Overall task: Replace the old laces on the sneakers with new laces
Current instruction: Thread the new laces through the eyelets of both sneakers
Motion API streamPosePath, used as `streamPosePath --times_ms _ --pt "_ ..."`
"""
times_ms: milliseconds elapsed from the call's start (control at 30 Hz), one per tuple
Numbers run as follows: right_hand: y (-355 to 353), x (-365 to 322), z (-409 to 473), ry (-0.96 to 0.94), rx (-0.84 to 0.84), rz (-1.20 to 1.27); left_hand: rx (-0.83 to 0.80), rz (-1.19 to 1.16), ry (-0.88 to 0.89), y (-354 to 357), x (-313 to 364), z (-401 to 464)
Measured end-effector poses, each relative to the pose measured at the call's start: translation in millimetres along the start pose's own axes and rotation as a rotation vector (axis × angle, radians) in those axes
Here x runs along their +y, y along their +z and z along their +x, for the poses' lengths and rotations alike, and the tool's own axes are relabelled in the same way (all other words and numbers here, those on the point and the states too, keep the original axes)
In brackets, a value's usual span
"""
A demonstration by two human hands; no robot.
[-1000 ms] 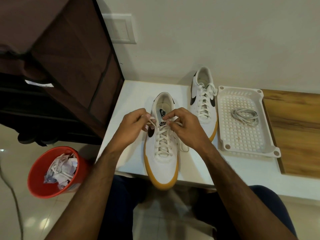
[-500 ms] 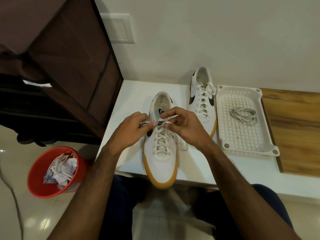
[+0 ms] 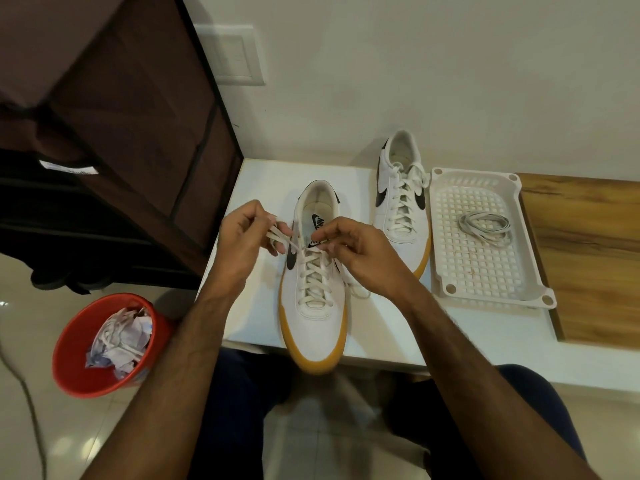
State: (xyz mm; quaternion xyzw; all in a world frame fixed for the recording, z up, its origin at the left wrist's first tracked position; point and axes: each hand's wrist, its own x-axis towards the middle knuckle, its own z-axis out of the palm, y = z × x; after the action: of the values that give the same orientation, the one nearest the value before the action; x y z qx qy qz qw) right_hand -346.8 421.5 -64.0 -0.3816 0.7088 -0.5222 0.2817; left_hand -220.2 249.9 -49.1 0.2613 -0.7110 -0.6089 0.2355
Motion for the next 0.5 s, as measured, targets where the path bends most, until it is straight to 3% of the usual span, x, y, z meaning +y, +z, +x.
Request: streamPosePath --times_ms 133,267,500 --pt "0 0 -1 -0.052 0.018 -0.127 0.092 -0.124 0.044 -3 1 1" --pt "3 6 2 -0.182 0.010 -0.475 0.116 -0.133 0.084 -1 3 3" --pt "5 14 6 -0.238 -0.014 -0.517 0.412 -0.323 0.081 -8 0 5"
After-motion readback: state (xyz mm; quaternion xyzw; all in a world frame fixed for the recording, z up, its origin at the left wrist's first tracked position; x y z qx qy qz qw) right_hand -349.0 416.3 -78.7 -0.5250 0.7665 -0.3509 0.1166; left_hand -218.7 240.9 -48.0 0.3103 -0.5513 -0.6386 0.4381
